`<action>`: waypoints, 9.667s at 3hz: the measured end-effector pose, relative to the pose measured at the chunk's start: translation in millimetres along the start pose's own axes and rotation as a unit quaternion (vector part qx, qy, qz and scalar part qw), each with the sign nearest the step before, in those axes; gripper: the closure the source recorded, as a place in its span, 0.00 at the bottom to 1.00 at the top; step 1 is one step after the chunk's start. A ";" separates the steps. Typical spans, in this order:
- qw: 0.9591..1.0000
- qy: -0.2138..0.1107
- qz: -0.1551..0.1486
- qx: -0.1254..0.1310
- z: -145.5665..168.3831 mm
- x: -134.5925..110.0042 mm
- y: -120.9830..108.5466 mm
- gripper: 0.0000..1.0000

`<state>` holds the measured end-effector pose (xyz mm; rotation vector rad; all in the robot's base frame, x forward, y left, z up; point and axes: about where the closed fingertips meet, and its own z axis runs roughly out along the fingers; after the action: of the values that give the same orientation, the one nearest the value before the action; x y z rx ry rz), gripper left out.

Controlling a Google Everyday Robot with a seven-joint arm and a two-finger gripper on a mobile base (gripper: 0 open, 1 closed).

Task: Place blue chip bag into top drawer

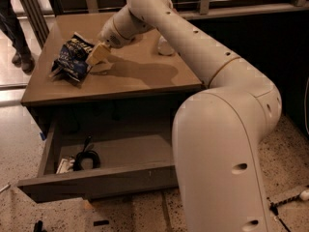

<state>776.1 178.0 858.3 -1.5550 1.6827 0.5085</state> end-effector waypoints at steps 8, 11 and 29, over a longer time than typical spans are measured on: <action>0.998 -0.024 0.048 -0.028 -123.1 -37.0 96.1 1.00; 0.995 0.004 0.097 -0.033 -153.9 -38.0 127.9 1.00; 0.970 0.045 0.237 0.032 -85.1 213.3 199.0 1.00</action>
Offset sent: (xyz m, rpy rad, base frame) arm 0.0076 0.0093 0.0005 0.0119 -0.0031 0.0059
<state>571.6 10.4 708.4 -1.1380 2.1321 0.6228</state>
